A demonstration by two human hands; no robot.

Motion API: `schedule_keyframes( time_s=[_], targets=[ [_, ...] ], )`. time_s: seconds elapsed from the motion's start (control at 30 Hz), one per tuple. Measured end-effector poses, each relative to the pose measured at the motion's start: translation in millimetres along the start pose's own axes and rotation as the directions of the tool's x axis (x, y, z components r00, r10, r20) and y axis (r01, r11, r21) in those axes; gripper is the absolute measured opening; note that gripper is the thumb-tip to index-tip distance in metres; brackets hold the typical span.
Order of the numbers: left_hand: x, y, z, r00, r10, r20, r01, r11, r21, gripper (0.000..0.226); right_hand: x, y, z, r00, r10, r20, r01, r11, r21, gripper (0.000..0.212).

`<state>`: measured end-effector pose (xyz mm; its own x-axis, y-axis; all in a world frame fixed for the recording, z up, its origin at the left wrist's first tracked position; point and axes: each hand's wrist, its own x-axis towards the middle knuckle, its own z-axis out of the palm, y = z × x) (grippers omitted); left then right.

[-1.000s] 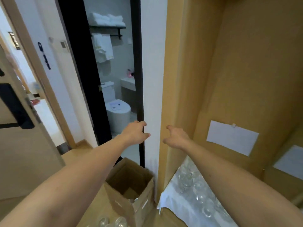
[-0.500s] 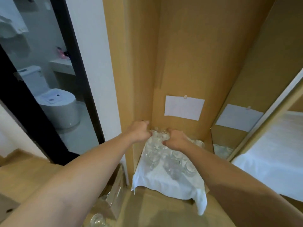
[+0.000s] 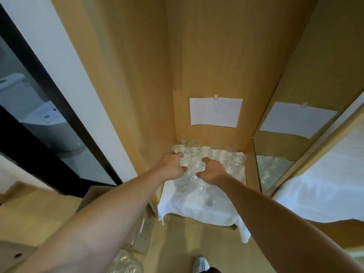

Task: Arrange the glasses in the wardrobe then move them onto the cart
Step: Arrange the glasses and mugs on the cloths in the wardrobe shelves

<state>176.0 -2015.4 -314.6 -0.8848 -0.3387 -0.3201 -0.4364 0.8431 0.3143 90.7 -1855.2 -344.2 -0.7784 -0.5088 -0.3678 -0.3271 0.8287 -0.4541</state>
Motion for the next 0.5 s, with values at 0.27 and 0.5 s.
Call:
schedule_keyframes(
  time_s=[0.27, 0.5],
  targets=[
    [55, -3, 44, 0.994, -0.08, 0.072, 0.079, 0.997, 0.017, 0.062, 56, 40, 28, 0.994, 0.041, 0.103, -0.041, 0.999, -0.007, 0.074],
    [86, -18, 99, 0.984, -0.14, 0.108, 0.148, 0.987, -0.07, 0.062, 84, 79, 67, 0.976, 0.129, 0.174, -0.129, 0.992, -0.011, 0.067]
  ],
)
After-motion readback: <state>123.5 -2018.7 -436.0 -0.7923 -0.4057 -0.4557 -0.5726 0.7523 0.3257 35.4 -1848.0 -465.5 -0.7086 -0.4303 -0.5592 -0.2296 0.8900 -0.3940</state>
